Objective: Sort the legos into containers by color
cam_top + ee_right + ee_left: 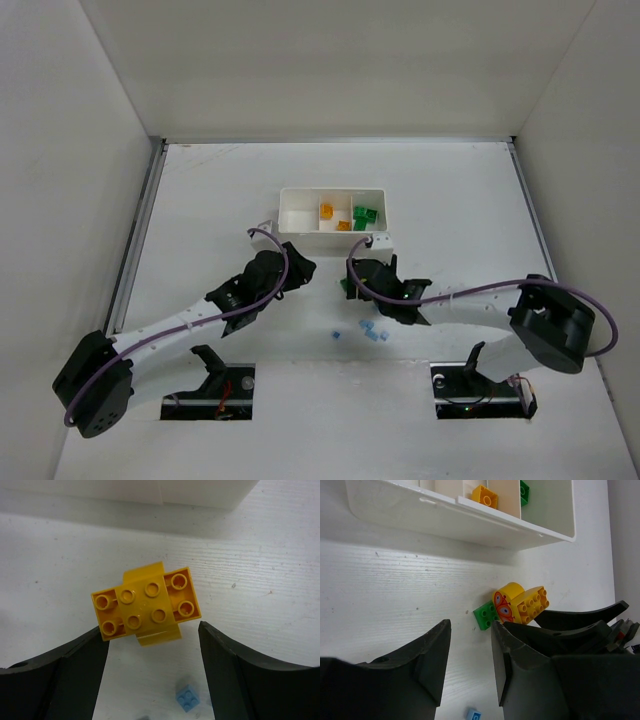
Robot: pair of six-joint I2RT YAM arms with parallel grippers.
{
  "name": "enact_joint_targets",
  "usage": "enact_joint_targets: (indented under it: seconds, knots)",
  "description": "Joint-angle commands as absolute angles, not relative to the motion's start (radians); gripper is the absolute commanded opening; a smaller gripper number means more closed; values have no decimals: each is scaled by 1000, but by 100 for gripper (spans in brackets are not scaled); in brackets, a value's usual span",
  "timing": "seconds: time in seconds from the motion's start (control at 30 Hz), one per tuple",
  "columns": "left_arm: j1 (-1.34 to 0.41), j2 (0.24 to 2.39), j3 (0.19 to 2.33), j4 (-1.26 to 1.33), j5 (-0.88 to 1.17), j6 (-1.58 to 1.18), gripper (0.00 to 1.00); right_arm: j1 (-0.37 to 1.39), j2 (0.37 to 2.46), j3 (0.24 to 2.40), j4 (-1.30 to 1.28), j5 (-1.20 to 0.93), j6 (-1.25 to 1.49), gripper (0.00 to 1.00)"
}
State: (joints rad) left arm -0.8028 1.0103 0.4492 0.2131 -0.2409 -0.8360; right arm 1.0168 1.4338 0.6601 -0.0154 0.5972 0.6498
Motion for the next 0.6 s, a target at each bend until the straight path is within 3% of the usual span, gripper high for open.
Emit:
enact_joint_targets:
  seconds: [0.0,0.23,0.43,0.53,0.57]
  knots:
    - [-801,991,436,247,-244,-861,35,1033,1450,652,41,601,689,76]
    - [-809,993,436,249,-244,-867,34,1038,1489,638,129,595,666,62]
    - [-814,996,430,253,-244,-879,34,1039,1529,644,161,652,644,42]
    - [-817,999,423,262,-244,-888,34,1047,1554,652,175,695,643,41]
    - [-818,1000,422,264,-244,-891,34,1048,1562,656,175,704,643,47]
